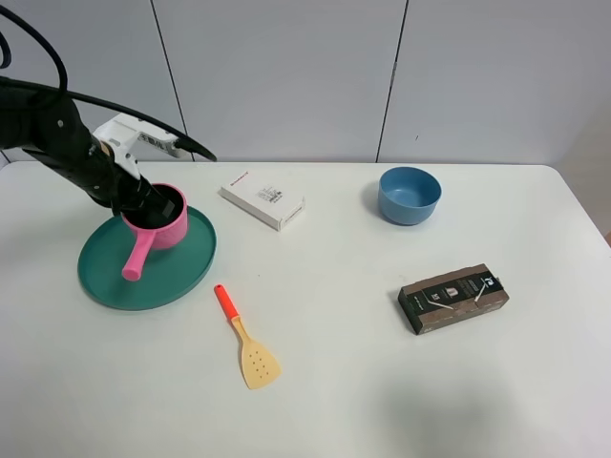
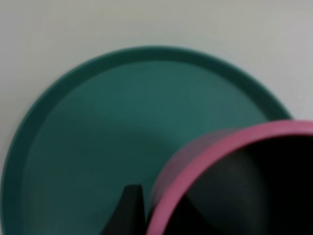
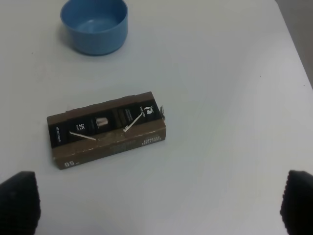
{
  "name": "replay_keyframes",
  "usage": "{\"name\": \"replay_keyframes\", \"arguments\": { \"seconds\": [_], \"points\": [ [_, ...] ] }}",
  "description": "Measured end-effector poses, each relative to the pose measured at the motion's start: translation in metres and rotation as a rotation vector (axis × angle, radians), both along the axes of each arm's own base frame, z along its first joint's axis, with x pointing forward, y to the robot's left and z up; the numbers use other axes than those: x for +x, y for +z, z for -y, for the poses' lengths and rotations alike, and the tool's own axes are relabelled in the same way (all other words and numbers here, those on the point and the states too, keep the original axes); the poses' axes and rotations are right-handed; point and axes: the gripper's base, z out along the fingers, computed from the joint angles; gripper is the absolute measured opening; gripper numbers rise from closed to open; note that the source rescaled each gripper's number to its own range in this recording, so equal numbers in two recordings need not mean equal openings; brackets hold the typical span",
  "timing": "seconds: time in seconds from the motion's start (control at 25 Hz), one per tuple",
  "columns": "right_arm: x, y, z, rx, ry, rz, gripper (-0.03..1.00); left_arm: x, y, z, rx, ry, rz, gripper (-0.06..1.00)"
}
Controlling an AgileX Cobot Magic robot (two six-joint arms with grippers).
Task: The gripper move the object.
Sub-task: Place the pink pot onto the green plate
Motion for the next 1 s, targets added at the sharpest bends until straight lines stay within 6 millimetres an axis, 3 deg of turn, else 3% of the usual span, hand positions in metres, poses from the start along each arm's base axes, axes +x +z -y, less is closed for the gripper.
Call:
{"name": "replay_keyframes", "arguments": {
  "seconds": [0.36, 0.64, 1.0],
  "points": [
    [0.000, 0.000, 0.000, 0.000, 0.000, 0.000, 1.00, -0.003, -0.032, -0.022, -0.014, 0.058, 0.080, 0.00],
    [0.000, 0.000, 0.000, 0.000, 0.000, 0.000, 1.00, -0.002, -0.069, -0.027, 0.030, 0.028, -0.005, 0.00],
    [0.000, 0.000, 0.000, 0.000, 0.000, 0.000, 1.00, 0.006, -0.072, -0.029, 0.017, 0.036, 0.065, 0.00]
  ]
}}
